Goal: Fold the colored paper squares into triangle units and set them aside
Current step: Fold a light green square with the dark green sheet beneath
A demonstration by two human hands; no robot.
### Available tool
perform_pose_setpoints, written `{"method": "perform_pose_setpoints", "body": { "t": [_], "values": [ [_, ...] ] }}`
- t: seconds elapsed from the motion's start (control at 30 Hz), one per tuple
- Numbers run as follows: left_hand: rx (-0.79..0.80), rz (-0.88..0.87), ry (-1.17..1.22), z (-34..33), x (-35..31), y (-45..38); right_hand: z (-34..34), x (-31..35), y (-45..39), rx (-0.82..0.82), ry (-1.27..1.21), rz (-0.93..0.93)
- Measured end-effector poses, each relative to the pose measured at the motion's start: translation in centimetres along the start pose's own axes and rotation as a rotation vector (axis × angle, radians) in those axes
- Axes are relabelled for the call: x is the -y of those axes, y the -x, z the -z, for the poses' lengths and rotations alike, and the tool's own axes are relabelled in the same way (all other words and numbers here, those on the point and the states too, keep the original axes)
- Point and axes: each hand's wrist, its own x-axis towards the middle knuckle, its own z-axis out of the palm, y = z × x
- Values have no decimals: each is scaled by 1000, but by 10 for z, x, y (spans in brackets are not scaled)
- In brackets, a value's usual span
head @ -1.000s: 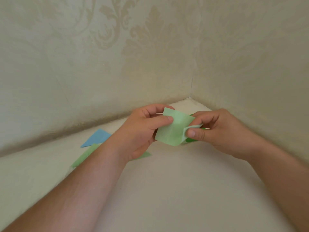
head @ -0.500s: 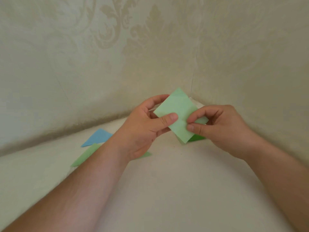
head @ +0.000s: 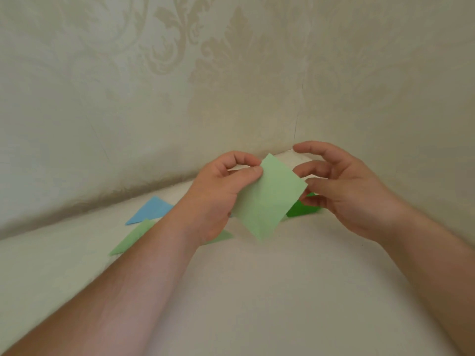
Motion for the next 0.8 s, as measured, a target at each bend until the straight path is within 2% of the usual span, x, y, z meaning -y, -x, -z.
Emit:
{"method": "perform_pose_setpoints", "body": {
  "t": [0.13, 0.23, 0.47, 0.57, 0.63, 0.7, 0.8],
  "values": [
    [67, -38, -10, -1, 2, 2, -4, -2, 4, 199, 20, 24],
    [62, -35, -44, 1, 4, 1, -4, -2, 5, 256, 57, 29],
    [-2, -7, -9, 1, 5, -1, -5, -3, 8, 233, 196, 27],
    [-57, 45, 160, 2, 2, -4, -1, -9, 3, 98, 336, 48],
    [-43, 78, 259, 4, -1, -6, 0, -9, 2, 22, 312, 76],
    [10, 96, 222, 5, -1, -5, 0, -7, 2, 0, 276, 96],
    [49, 82, 111, 6, 2, -3, -3, -8, 4, 62, 281, 94]
  ]
}}
